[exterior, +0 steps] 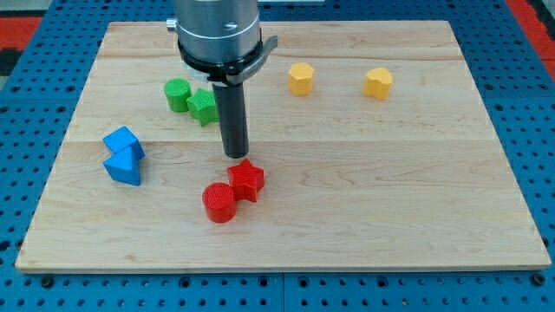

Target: Place the blue cube vertically above the blue triangle

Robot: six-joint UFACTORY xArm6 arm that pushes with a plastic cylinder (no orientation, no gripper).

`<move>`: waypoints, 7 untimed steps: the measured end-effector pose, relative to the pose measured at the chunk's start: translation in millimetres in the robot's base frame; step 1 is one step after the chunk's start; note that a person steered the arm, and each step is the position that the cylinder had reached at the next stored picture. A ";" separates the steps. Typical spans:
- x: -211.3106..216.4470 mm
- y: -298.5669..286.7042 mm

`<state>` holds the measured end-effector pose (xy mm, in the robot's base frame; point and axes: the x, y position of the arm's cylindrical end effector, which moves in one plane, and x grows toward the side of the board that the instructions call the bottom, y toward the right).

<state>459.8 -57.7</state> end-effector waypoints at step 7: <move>57.5 -149.0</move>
<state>517.4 -206.7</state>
